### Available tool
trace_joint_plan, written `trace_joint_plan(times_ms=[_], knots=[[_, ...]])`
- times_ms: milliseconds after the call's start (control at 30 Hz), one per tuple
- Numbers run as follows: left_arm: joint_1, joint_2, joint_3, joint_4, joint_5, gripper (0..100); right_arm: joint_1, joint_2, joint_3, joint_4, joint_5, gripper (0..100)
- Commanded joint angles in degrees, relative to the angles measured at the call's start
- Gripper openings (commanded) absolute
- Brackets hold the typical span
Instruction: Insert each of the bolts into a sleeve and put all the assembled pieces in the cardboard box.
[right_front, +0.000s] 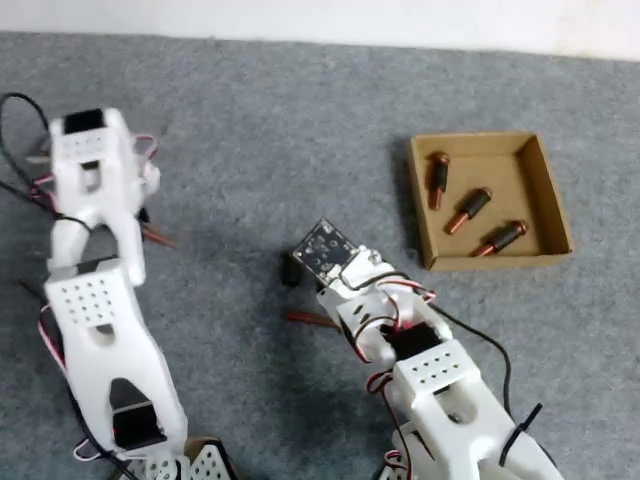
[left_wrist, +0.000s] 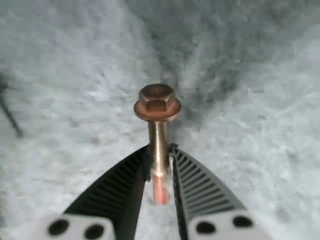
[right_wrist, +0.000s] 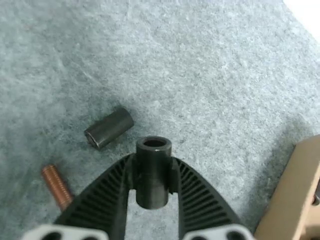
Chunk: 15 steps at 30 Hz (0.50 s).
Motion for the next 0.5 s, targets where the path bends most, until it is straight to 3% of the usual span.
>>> trace_joint_plan(times_ms=[0, 267, 467], knots=[[-0.5, -11.8, -4.7, 3.9, -4.9, 0, 1.1, -2.0, 0.4, -1.7, -0.5, 0.5], [-1.4, -30.5, -2.6, 4.2, -10.9, 0, 1.3, -12.5, 4.4, -1.6, -4.2, 0.5], [-0.2, -50.4, 14.9, 4.2, -14.0, 0, 1.3, -23.5, 9.4, -1.6, -4.5, 0.5]])
